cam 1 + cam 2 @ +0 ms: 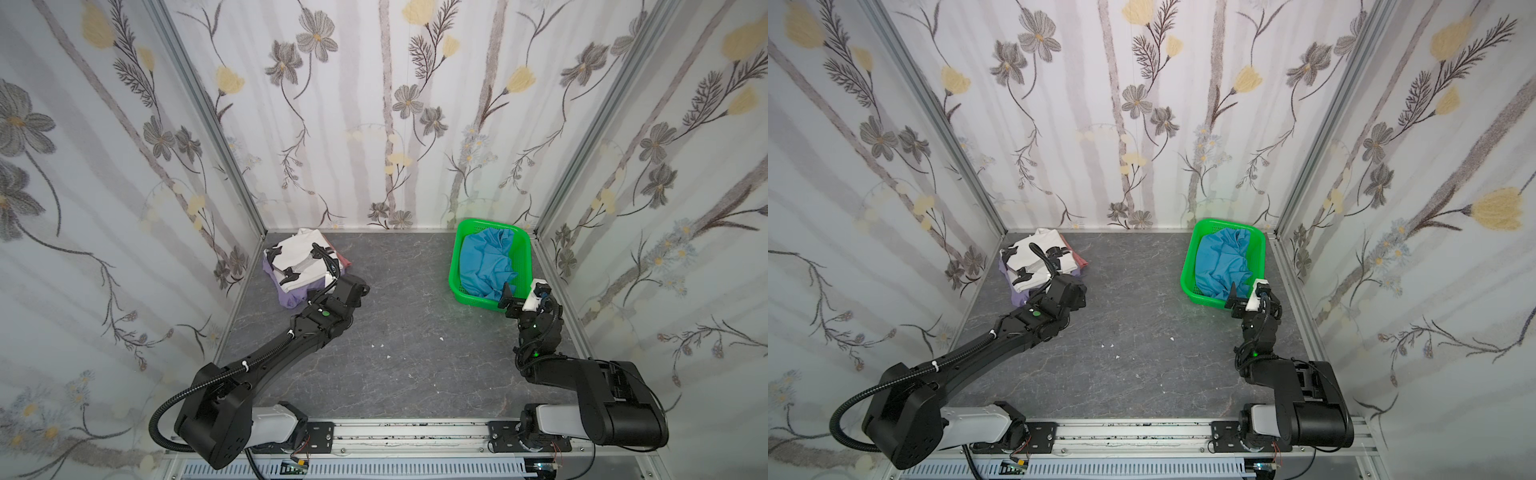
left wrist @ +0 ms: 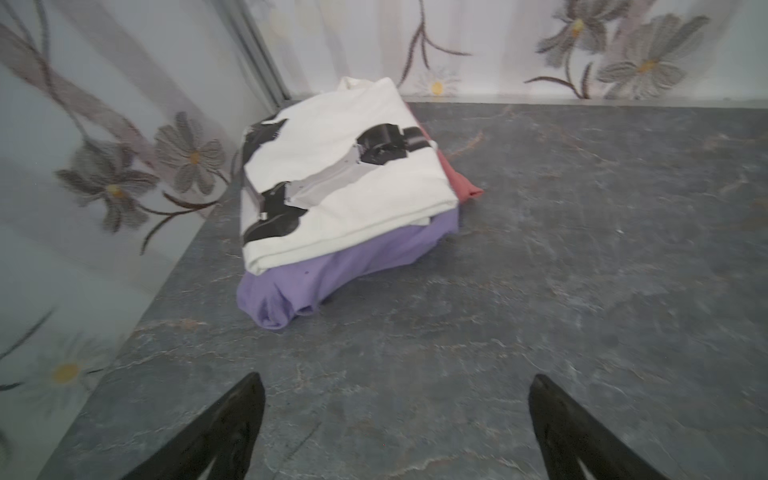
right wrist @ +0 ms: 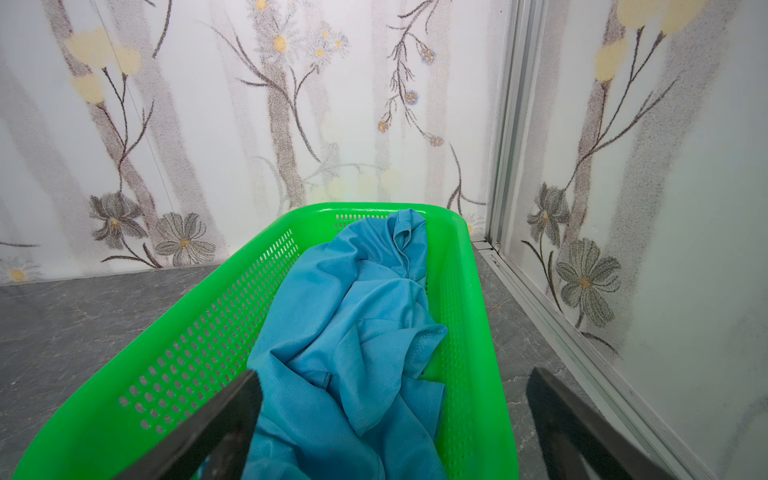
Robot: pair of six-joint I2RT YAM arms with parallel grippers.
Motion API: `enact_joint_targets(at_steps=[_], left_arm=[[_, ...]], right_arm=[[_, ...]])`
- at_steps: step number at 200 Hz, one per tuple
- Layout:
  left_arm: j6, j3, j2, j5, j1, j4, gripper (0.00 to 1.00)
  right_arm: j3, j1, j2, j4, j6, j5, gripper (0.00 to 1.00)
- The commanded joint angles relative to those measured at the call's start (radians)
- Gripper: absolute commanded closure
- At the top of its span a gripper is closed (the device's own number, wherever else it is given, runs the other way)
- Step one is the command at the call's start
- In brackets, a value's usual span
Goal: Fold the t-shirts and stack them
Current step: 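Reach the right gripper into the green basket while the left arm moves forward, then grasp the turquoise shirt with the right gripper and lift it out of the basket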
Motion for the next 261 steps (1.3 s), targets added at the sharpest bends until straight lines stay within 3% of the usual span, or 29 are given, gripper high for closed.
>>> enact_joint_targets(at_steps=[1, 15, 21, 42, 74, 98, 118, 159, 184, 203, 211, 227, 235, 261], left_arm=[[-0.013, 0.026, 0.001, 0.258, -0.02, -0.048, 0.0], [-0.029, 0.038, 0.002, 0.309, -0.039, -0.063, 0.0], [-0.04, 0.04, 0.002, 0.325, -0.047, -0.063, 0.0], [-0.07, 0.048, 0.005, 0.386, -0.059, -0.069, 0.0], [-0.072, 0.057, -0.002, 0.387, -0.059, -0.098, 0.0], [-0.06, 0.068, -0.013, 0.374, -0.058, -0.11, 0.0], [-0.061, 0.075, -0.018, 0.382, -0.058, -0.104, 0.0], [-0.069, 0.079, -0.024, 0.406, -0.047, -0.081, 0.0], [-0.078, 0.068, -0.031, 0.422, -0.033, -0.058, 0.0], [-0.089, 0.057, -0.031, 0.436, -0.017, -0.041, 0.0], [-0.093, 0.055, -0.03, 0.441, -0.012, -0.037, 0.0], [-0.096, 0.055, -0.031, 0.448, -0.007, -0.033, 0.0], [-0.097, 0.056, -0.033, 0.449, -0.005, -0.037, 0.0], [-0.1, 0.067, -0.034, 0.464, 0.008, -0.046, 0.0]], right_arm=[[0.012, -0.008, 0.003, 0.025, 0.008, -0.024, 0.0], [0.041, -0.032, -0.016, -0.032, 0.007, -0.117, 0.0], [0.092, -0.034, -0.049, -0.154, -0.002, -0.145, 0.0], [0.361, -0.028, -0.101, -0.66, 0.059, -0.076, 0.0], [0.8, -0.021, 0.064, -1.24, 0.129, -0.181, 0.0], [1.004, -0.011, 0.212, -1.567, 0.202, -0.227, 0.0], [1.041, 0.02, 0.24, -1.698, 0.222, -0.207, 0.0], [0.947, 0.073, 0.183, -1.75, 0.237, -0.179, 0.0], [0.914, 0.09, 0.188, -1.78, 0.234, -0.162, 0.07], [0.907, 0.094, 0.202, -1.795, 0.233, -0.147, 0.24], [0.909, 0.094, 0.202, -1.793, 0.234, -0.145, 0.41], [0.935, 0.098, 0.192, -1.804, 0.239, -0.131, 0.85], [0.963, 0.1, 0.179, -1.816, 0.242, -0.114, 1.0], [1.131, 0.119, 0.127, -1.877, 0.223, -0.076, 1.0]])
